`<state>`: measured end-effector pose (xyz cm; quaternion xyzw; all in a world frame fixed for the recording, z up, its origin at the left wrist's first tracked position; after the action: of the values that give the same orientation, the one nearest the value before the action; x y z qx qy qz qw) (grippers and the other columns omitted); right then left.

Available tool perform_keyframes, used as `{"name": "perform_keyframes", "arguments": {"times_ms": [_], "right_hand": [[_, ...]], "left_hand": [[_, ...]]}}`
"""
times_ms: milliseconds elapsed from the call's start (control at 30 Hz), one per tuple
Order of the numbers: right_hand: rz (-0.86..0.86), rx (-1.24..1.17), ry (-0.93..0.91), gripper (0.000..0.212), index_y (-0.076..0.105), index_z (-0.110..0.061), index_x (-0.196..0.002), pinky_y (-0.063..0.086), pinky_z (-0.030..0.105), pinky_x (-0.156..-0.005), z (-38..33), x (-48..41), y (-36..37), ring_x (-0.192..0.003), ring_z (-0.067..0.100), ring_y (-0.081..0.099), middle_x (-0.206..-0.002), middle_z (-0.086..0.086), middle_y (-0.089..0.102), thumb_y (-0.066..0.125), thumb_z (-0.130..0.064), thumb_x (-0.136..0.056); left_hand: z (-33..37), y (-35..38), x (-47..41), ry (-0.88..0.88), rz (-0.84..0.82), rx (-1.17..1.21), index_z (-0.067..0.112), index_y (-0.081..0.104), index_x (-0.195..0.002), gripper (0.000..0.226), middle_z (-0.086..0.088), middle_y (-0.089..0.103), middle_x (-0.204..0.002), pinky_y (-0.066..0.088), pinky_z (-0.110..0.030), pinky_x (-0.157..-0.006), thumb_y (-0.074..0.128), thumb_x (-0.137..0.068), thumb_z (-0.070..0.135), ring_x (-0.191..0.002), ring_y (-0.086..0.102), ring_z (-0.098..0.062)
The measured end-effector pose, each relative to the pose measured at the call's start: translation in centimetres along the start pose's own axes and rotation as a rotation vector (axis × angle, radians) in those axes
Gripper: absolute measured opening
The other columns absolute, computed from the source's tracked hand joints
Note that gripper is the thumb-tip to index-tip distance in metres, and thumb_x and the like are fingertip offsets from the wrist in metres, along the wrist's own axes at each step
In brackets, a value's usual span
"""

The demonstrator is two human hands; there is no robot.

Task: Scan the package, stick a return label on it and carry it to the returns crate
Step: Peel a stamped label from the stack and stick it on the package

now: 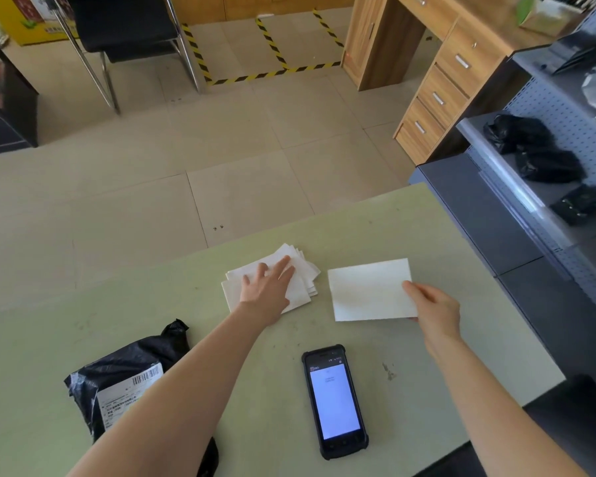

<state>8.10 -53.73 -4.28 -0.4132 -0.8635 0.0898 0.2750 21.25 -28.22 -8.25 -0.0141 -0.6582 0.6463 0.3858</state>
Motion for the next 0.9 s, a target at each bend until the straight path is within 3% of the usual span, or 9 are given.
{"name": "perform_keyframes", "arguments": {"times_ms": [133, 233, 300, 400, 500, 667, 767, 900], "right_hand": [[-0.003, 0.066, -0.148, 0.010, 0.072, -0.014, -0.083, 0.054, 0.034, -0.073, -2.0, 2.0, 0.8, -0.081, 0.022, 0.062, -0.085, 0.007, 0.070, 0.069, -0.024, -0.083], [0.022, 0.152, -0.361, 0.014, 0.073, -0.008, -0.087, 0.044, 0.012, -0.067, -3.9, 5.3, 1.9, -0.075, 0.011, 0.061, -0.077, -0.002, 0.068, 0.067, -0.021, -0.085], [0.021, 0.166, -0.490, 0.011, 0.073, -0.009, -0.088, 0.042, 0.004, -0.063, -4.9, 8.0, 3.3, -0.071, 0.000, 0.061, -0.077, -0.005, 0.068, 0.067, -0.018, -0.085], [-0.031, 0.201, -0.676, 0.010, 0.073, -0.009, -0.093, 0.045, 0.008, -0.063, -5.4, 12.0, 5.7, -0.073, 0.003, 0.061, -0.085, -0.005, 0.068, 0.068, -0.013, -0.084], [-0.183, 0.247, -0.831, 0.019, 0.071, -0.016, -0.106, 0.052, 0.020, -0.067, -5.1, 15.8, 8.2, -0.085, 0.005, 0.064, -0.103, -0.008, 0.068, 0.066, -0.018, -0.087], [-0.411, 0.378, -0.996, 0.035, 0.063, -0.025, -0.123, 0.050, 0.022, -0.088, -3.6, 21.9, 11.4, -0.117, 0.006, 0.055, -0.129, -0.009, 0.060, 0.064, -0.026, -0.088], [-0.507, 0.474, -1.108, 0.039, 0.059, -0.025, -0.128, 0.043, 0.016, -0.094, -3.3, 25.3, 12.4, -0.119, 0.005, 0.052, -0.133, -0.011, 0.057, 0.058, -0.032, -0.089], [-0.622, 0.544, -1.110, 0.044, 0.055, -0.028, -0.131, 0.029, 0.007, -0.102, -2.6, 29.0, 13.1, -0.126, 0.002, 0.045, -0.137, -0.014, 0.052, 0.050, -0.044, -0.090]], "left_hand": [[-0.2, -1.2, 0.3, -0.041, 0.097, 0.303, 0.020, 0.052, -0.136, 0.047, 0.000, 0.019, -0.158, 0.038, -0.044, -0.104, 0.062, -0.091, 0.027, -0.123, 0.047, -0.032], [0.0, -3.1, 2.2, -0.086, 0.192, 0.626, 0.017, 0.060, -0.128, 0.041, -0.002, 0.037, -0.148, 0.044, -0.034, -0.096, 0.064, -0.091, 0.033, -0.114, 0.056, -0.026], [0.5, -4.6, 5.0, -0.111, 0.263, 0.936, 0.022, 0.060, -0.128, 0.038, 0.001, 0.051, -0.137, 0.044, -0.027, -0.089, 0.061, -0.092, 0.036, -0.113, 0.057, -0.020], [1.4, -5.9, 10.2, -0.030, 0.193, 1.419, 0.036, 0.053, -0.130, 0.040, 0.006, 0.064, -0.123, 0.051, -0.029, -0.089, 0.059, -0.091, 0.043, -0.110, 0.063, -0.015], [1.1, -6.2, 15.0, 0.029, 0.155, 1.691, 0.037, 0.046, -0.136, 0.042, 0.009, 0.065, -0.124, 0.051, -0.036, -0.097, 0.057, -0.095, 0.040, -0.111, 0.066, -0.012], [-2.0, -5.2, 20.8, -0.014, 0.281, 1.802, 0.028, 0.047, -0.138, 0.041, 0.004, 0.072, -0.106, 0.055, -0.033, -0.091, 0.056, -0.098, 0.021, -0.097, 0.071, -0.014], [-4.8, -3.7, 24.0, -0.114, 0.367, 1.797, 0.026, 0.054, -0.131, 0.040, -0.002, 0.075, -0.109, 0.057, -0.037, -0.090, 0.056, -0.096, 0.008, -0.099, 0.072, -0.020], [-8.0, -1.7, 28.4, -0.217, 0.443, 1.766, 0.017, 0.061, -0.123, 0.038, -0.015, 0.075, -0.101, 0.061, -0.035, -0.080, 0.047, -0.095, -0.004, -0.090, 0.073, -0.023]]}}
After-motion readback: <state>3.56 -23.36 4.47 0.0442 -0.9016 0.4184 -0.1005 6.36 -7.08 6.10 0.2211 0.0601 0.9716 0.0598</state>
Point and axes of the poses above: each hand's wrist, its own x-axis away from the middle knuckle, its own y-axis out of the palm, z = x × y, the point moved 2 cm from there along -x, towards the middle knuckle
